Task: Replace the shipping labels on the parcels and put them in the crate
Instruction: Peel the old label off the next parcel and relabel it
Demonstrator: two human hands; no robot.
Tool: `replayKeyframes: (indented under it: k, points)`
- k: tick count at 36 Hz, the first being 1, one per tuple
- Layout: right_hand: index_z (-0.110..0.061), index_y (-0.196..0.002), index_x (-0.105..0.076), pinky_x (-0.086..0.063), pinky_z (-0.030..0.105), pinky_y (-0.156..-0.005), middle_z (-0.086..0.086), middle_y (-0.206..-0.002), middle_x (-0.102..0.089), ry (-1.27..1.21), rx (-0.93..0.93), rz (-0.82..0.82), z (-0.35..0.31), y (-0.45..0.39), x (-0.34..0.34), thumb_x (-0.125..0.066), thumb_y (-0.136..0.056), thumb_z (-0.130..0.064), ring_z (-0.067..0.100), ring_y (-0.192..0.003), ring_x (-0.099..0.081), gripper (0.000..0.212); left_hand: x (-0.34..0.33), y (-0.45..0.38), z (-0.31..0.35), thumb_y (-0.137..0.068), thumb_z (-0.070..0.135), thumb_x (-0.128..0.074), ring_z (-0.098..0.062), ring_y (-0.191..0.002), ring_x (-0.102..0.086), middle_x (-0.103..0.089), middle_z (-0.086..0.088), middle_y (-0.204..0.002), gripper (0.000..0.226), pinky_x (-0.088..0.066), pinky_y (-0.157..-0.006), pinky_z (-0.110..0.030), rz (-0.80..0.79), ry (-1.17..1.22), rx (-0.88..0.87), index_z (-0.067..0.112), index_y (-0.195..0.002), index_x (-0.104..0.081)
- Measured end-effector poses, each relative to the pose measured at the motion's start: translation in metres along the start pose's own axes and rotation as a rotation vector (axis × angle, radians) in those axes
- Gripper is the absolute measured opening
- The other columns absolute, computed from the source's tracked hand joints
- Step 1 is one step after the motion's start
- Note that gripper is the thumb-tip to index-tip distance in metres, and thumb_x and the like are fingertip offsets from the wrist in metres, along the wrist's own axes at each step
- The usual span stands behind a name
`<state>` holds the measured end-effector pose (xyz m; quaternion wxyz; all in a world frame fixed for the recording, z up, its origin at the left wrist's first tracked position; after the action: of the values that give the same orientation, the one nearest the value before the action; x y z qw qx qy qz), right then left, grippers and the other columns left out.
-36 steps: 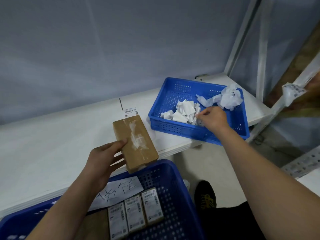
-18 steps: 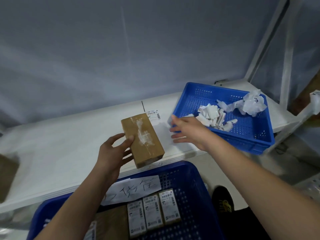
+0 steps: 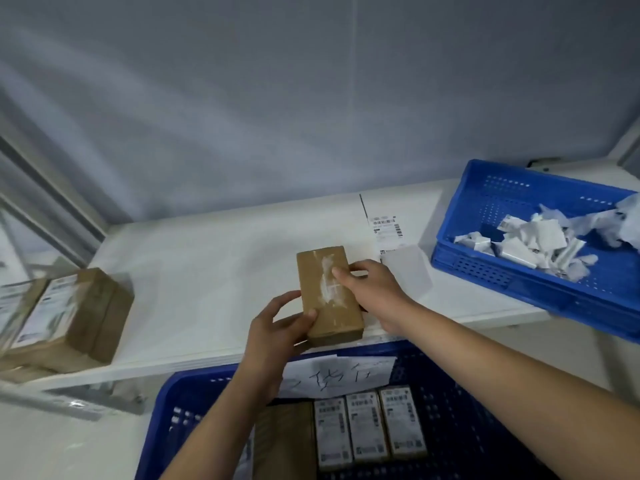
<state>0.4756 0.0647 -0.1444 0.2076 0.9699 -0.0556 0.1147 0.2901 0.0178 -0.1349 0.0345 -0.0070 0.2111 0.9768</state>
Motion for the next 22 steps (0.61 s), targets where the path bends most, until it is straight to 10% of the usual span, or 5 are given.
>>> replayKeyframes:
  k: [14, 22]
  points:
    - [-0.008, -0.075, -0.066, -0.038, 0.028, -0.055, 0.002, -0.069, -0.063, 0.386, 0.051, 0.003, 0.001, -0.042, -0.030, -0.067, -0.094, -0.038, 0.016, -0.065, -0.058, 0.036, 0.024, -0.059, -0.014, -0.097, 0.028, -0.069, -0.019, -0.099, -0.073, -0.073, -0.003, -0.113, 0.045, -0.061, -0.090, -0.044, 0.125, -0.335, -0.103, 0.029, -0.141, -0.059]
    - [0.002, -0.084, -0.072, -0.042, 0.031, -0.065, 0.019, -0.084, -0.073, 0.324, 0.061, 0.036, 0.008, -0.047, -0.036, -0.077, -0.085, -0.038, 0.030, -0.076, -0.068, 0.041, 0.025, -0.056, -0.020, -0.100, 0.033, -0.064, -0.021, -0.111, -0.070, -0.071, -0.005, -0.128, 0.045, -0.055, -0.097, -0.036, 0.180, -0.443, -0.125, 0.030, -0.144, -0.056]
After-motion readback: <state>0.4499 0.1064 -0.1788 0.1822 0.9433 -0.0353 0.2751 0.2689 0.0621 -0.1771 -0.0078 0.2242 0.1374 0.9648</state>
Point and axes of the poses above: each hand's wrist, its own y-axis away from the middle knuckle, its own x-axis out of the back of the hand, z = x × y, the point moved 4 cm from there along -y, towards the middle knuckle
